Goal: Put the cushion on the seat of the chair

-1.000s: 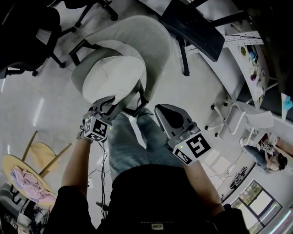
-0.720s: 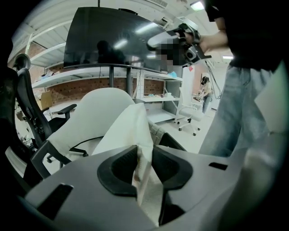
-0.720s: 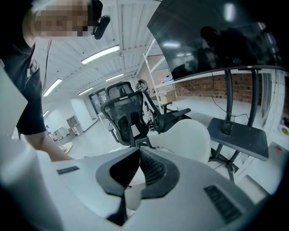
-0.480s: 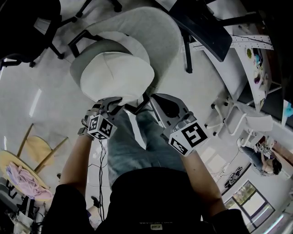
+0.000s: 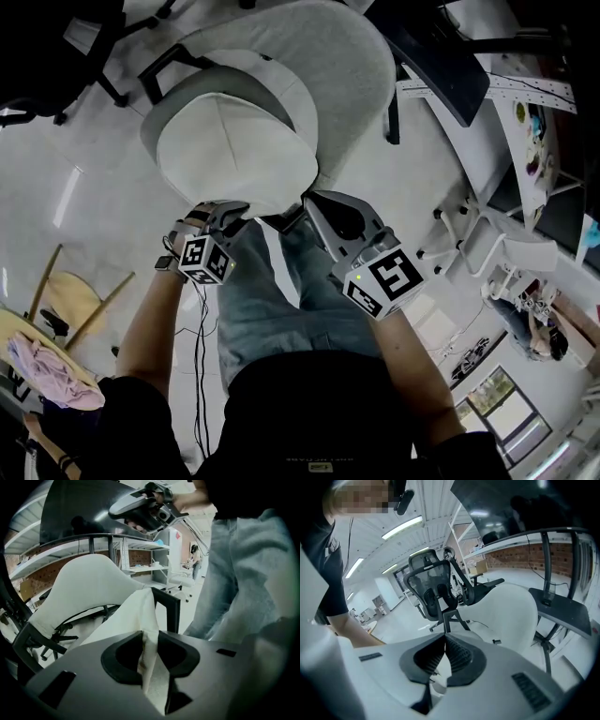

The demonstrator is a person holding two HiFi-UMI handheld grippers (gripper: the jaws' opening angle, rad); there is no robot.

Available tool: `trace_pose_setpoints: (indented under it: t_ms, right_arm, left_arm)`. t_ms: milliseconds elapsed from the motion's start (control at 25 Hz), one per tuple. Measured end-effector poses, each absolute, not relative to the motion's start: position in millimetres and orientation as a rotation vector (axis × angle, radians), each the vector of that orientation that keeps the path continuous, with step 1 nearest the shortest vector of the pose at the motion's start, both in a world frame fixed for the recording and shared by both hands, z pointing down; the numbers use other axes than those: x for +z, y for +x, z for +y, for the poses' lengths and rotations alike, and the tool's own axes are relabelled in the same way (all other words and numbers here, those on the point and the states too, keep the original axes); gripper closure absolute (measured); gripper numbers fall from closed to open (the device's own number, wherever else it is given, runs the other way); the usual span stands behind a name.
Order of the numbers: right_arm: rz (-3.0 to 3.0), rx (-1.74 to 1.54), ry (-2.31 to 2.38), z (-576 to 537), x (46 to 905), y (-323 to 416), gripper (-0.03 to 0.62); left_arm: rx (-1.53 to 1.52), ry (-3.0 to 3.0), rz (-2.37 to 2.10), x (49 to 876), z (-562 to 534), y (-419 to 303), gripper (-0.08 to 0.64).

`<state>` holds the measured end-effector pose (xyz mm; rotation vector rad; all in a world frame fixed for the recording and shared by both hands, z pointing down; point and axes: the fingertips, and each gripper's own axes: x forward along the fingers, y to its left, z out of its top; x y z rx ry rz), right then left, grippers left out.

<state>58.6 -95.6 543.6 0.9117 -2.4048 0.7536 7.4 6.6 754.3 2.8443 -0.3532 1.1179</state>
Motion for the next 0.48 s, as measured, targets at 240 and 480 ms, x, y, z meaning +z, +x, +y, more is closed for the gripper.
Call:
trace_pose_setpoints:
  t_ms: [240, 480]
  right_arm:
    - [-2.388, 0.774, 0.916, -98, 555, 46, 0.581]
    - [-2.368, 0.788, 0.922, -96, 566, 34, 0.581]
  left_arm:
    - [1.173, 2.864, -0.295, 776, -1, -6, 0.460]
    - [1.191, 2.875, -0.284, 793, -21, -22, 0.460]
